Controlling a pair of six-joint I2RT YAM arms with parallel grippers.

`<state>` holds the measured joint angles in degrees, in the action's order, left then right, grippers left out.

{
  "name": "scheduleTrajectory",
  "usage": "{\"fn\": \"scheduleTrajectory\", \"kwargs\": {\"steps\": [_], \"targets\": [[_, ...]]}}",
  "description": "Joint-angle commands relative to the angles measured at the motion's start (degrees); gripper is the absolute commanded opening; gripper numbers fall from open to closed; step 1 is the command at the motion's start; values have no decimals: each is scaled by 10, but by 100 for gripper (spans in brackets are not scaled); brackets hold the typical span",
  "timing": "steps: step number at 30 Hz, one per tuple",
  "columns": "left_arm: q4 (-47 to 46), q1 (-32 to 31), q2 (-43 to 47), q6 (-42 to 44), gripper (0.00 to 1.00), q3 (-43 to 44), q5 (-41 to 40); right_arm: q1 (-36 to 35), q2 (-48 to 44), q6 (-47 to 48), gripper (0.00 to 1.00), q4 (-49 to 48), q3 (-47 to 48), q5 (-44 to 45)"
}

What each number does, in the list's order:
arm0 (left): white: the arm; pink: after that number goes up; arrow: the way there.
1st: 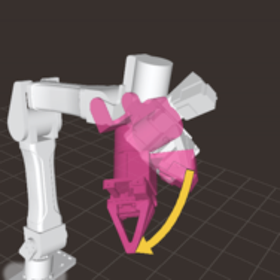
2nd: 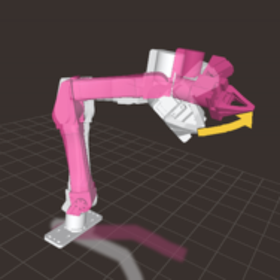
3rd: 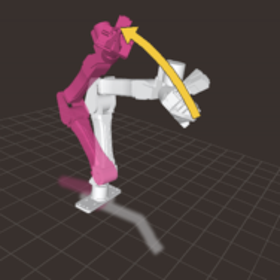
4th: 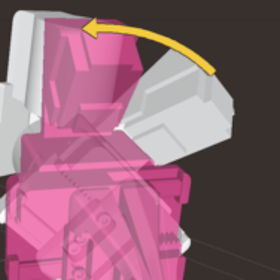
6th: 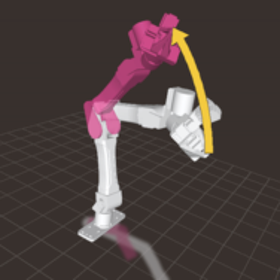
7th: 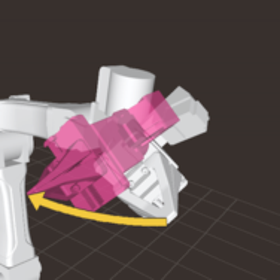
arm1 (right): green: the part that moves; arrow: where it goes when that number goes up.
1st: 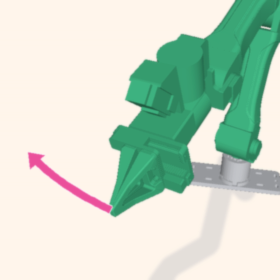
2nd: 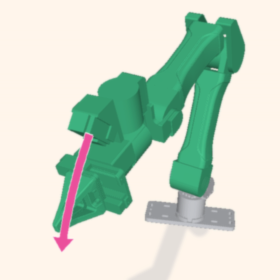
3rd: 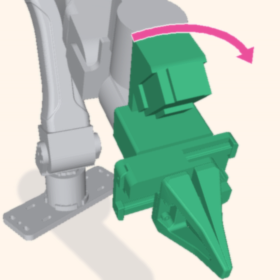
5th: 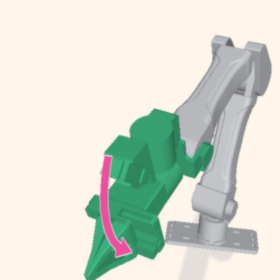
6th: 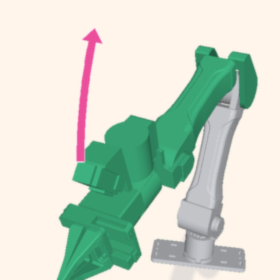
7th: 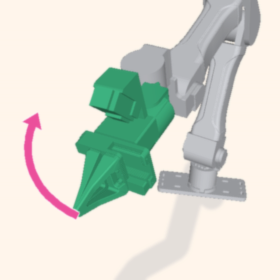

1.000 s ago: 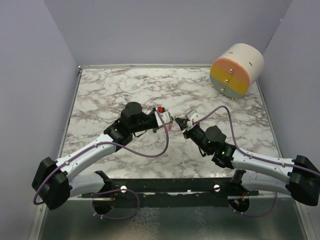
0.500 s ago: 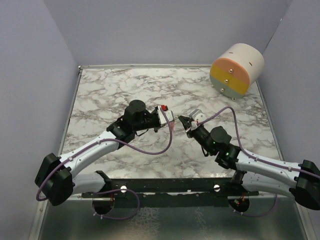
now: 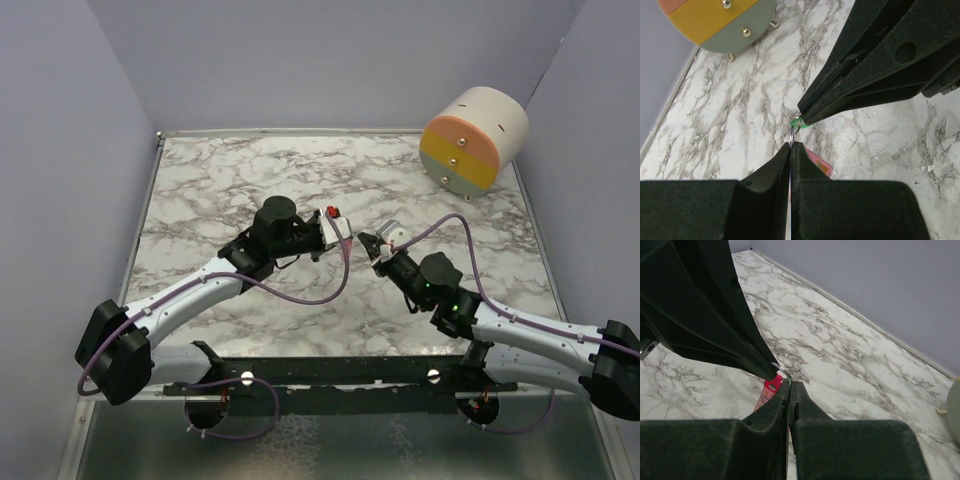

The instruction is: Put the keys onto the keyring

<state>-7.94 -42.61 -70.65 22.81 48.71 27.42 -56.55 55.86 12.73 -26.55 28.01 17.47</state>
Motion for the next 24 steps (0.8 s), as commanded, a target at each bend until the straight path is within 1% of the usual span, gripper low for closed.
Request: {"fn": "scheduleTrajectory", "kwargs": {"steps": [1, 11, 15, 16, 18, 19, 20, 22, 24], "targets": [[6, 0, -12, -1, 0, 21, 12, 1, -16, 20, 1, -1, -2, -24], [18, 0, -29, 1, 0, 31, 24, 1, -26, 49, 1, -3, -6, -21], [17, 1, -29, -3, 0, 32, 15, 1, -24, 53, 1, 2, -3, -17], [14, 1, -29, -7, 3, 32, 4, 1, -23, 54, 1, 5, -1, -14], [8, 1, -26, -19, 37, 28, -25, 1, -19, 55, 1, 14, 6, -3], [2, 1, -23, -26, 60, 24, -45, 2, -17, 55, 1, 20, 12, 2], [-6, 1, -16, -34, 69, 17, -65, 2, -14, 55, 1, 30, 18, 6], [-27, 1, -1, -48, 76, 1, -110, 1, -10, 55, 1, 47, 28, 10], [-53, 4, 18, -69, 80, -18, -169, 1, -9, 54, 1, 50, 33, 12]]}}
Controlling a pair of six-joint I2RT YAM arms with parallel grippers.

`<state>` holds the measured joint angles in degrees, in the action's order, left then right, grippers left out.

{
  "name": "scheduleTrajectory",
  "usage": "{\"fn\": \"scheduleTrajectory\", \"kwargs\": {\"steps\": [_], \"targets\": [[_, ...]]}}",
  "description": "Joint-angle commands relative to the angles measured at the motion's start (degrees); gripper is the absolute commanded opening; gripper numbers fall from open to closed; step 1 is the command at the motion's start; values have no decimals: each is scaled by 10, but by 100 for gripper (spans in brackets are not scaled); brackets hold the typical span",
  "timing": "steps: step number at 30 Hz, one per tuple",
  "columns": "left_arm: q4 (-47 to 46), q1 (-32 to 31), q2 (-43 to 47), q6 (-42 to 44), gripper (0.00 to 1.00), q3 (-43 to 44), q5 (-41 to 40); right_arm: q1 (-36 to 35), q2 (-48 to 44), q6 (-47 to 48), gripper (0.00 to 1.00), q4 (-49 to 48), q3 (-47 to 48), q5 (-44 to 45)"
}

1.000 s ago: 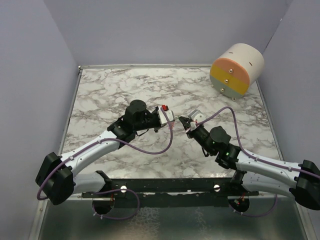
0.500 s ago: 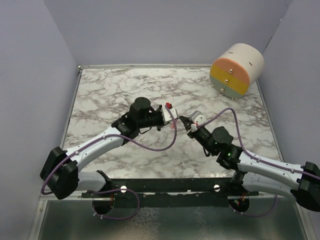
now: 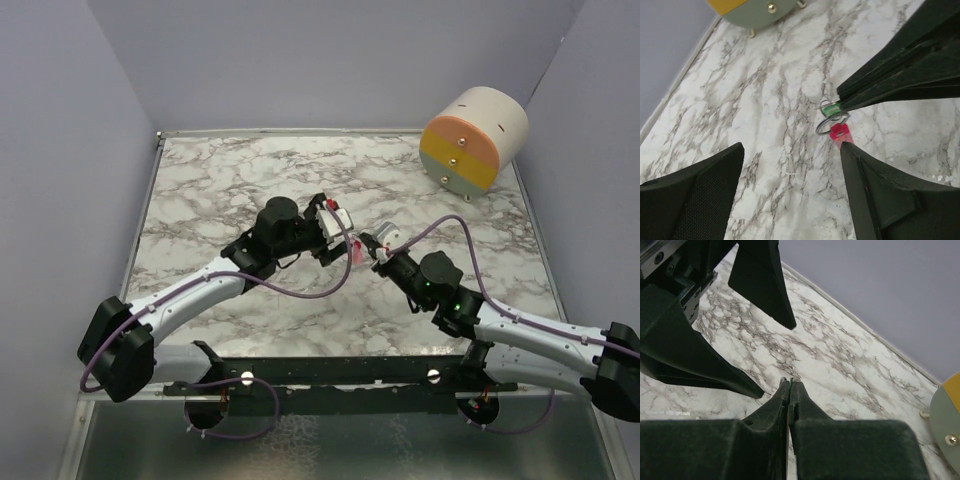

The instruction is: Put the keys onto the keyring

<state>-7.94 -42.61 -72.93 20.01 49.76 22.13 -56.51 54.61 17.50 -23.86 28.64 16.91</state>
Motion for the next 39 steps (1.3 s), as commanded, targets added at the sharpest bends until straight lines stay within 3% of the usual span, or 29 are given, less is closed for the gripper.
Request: {"fn": "scheduleTrajectory", "kwargs": {"steps": [1, 4, 10, 19, 21, 26, 28, 30, 35, 39], "targets": [[-66, 5, 51, -50, 82, -41, -144, 2, 3, 5, 1, 24, 26, 20], [-91, 9, 82, -72, 84, -71, -210, 1, 5, 3, 1, 28, 30, 26], [-102, 13, 117, -104, 80, -105, -251, 1, 21, -12, 1, 55, 53, 49], [-110, 14, 158, -184, 79, -149, -307, 1, 101, -63, 1, 135, 138, 168], [-110, 15, 166, -194, 79, -158, -316, 1, 117, -71, 1, 152, 159, 128], [-111, 17, 196, -234, 81, -173, -362, 2, 115, -74, 1, 82, 146, -143], [-115, 19, 215, -247, 87, -182, -380, 1, 120, -91, 1, 58, 144, -176], [-114, 20, 232, -254, 98, -191, -401, 1, 136, -102, 1, 71, 159, -134], [-107, 22, 271, -262, 99, -205, -433, 8, 183, -126, 1, 151, 199, 80], [-93, 22, 289, -262, 99, -205, -448, 23, 171, -150, 1, 157, 191, 94]]}}
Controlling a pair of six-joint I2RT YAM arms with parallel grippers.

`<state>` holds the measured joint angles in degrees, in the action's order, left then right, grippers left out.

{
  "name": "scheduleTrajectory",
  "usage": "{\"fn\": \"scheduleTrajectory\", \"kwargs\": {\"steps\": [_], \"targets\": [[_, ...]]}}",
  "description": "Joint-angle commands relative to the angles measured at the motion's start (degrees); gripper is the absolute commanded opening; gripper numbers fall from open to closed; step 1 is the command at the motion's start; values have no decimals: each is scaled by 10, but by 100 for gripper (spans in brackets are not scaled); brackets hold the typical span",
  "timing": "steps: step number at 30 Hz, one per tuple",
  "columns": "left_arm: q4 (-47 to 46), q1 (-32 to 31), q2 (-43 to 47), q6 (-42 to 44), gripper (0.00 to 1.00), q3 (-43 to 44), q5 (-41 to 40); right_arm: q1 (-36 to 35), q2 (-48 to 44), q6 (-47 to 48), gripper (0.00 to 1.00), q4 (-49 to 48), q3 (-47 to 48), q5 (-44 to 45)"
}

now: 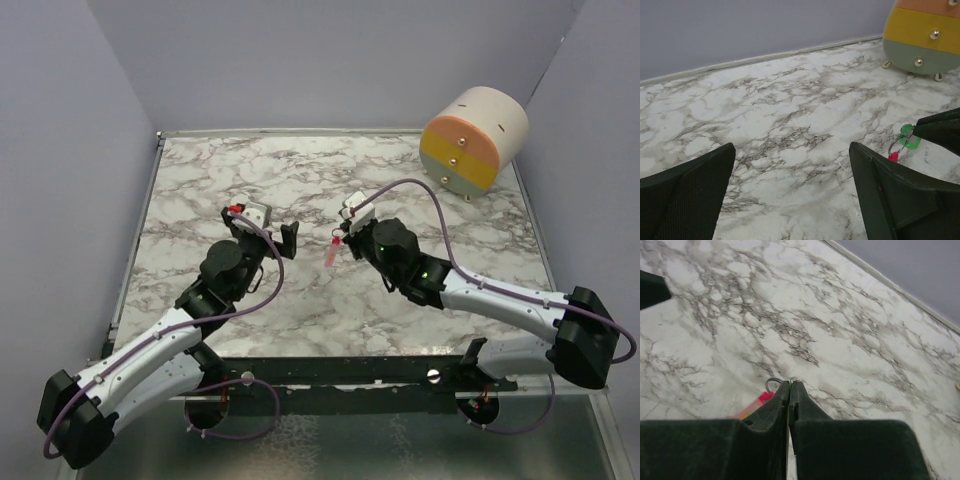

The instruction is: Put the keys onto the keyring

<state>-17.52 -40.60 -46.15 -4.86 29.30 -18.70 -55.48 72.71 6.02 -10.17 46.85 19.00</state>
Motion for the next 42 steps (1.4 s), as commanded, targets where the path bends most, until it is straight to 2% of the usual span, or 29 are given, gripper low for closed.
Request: {"fn": "scheduleTrajectory", "kwargs": {"steps": [1, 5, 14, 17, 21, 24, 25, 27, 28, 29, 33, 37, 38, 42], "targets": [[7, 2, 25, -13, 99, 0, -43, 14, -14, -36, 1, 14, 7, 69], [23, 3, 41, -12, 99, 2, -60, 17, 18, -27, 1, 3, 29, 50], [41, 3, 95, -15, 99, -10, -108, 25, 199, -64, 1, -11, 185, -72], [56, 3, 109, -16, 99, -11, -124, 60, 241, -117, 1, 10, 212, -97], [69, 3, 111, -13, 99, -8, -127, 136, 281, -178, 1, 18, 203, -139], [66, 3, 102, -14, 99, -7, -122, 170, 295, -203, 1, 22, 185, -125], [64, 3, 99, -15, 99, -7, -118, 176, 290, -210, 7, 16, 173, -109], [63, 3, 91, -15, 99, -4, -112, 182, 269, -224, 35, 1, 143, -82], [62, 4, 86, -16, 99, -3, -110, 183, 257, -229, 59, -6, 126, -61], [61, 3, 82, -16, 99, -2, -108, 184, 242, -234, 73, -10, 111, -42], [53, 4, 69, -20, 99, -3, -98, 184, 185, -238, 76, -1, 71, 0], [43, 4, 57, -22, 99, -2, -88, 184, 114, -243, 78, 5, 32, 7], [41, 4, 53, -22, 99, -2, -87, 184, 98, -242, 82, 5, 23, 8], [32, 4, 40, -39, 99, -2, -93, 184, 44, -242, 84, 11, -15, 17]]}}
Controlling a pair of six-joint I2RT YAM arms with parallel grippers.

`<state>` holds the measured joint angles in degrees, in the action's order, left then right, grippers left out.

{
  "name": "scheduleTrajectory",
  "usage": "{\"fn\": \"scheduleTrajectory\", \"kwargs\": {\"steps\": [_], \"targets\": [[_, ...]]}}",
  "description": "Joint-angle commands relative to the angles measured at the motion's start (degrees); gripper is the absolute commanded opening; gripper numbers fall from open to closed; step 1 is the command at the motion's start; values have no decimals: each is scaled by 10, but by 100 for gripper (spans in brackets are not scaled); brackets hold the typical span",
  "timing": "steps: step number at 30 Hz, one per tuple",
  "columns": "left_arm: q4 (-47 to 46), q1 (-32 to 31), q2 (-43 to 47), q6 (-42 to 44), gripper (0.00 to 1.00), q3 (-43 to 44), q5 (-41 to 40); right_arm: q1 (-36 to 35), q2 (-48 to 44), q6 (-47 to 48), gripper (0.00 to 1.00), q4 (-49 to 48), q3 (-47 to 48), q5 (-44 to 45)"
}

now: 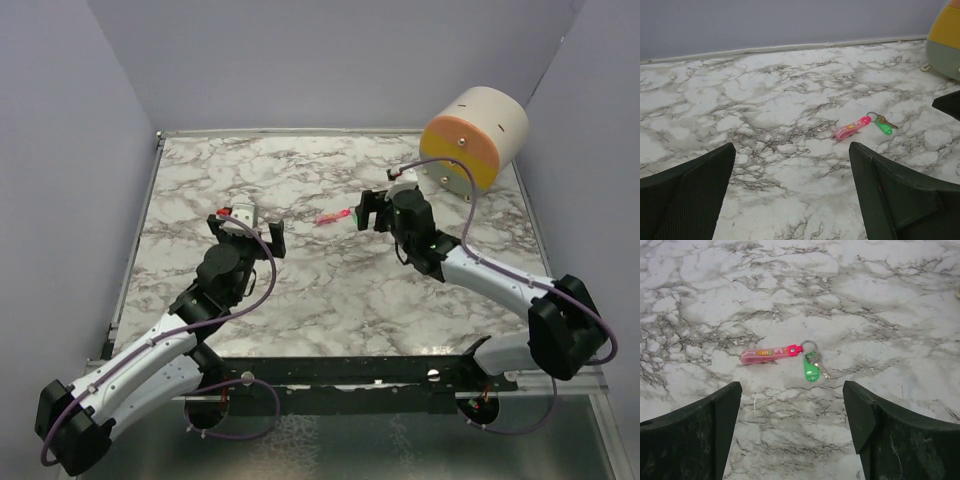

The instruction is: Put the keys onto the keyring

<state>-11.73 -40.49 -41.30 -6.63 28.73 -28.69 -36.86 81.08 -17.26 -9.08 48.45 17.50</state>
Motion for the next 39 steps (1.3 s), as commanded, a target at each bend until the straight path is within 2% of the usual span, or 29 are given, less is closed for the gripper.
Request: {"fn": "scheduleTrajectory", "kwargs": {"steps": [1, 6, 11, 16, 25, 39], "targets": [[-27, 3, -11, -29, 99, 4, 3, -2, -52, -10, 84, 4, -39, 34], [-35, 3, -22, -73, 99, 7, -11, -2, -134, -55, 87, 19, -96, 56], [-44, 3, -37, -105, 99, 14, 0, -2, -271, -143, 88, -3, -204, 113], [-75, 3, -44, -130, 99, 5, 15, -2, -354, -172, 89, -11, -270, 146], [-104, 3, -33, -136, 99, -14, 23, -2, -365, -174, 89, 4, -275, 125], [-100, 3, -21, -136, 99, -27, 23, -2, -385, -157, 90, 12, -279, 94]]}}
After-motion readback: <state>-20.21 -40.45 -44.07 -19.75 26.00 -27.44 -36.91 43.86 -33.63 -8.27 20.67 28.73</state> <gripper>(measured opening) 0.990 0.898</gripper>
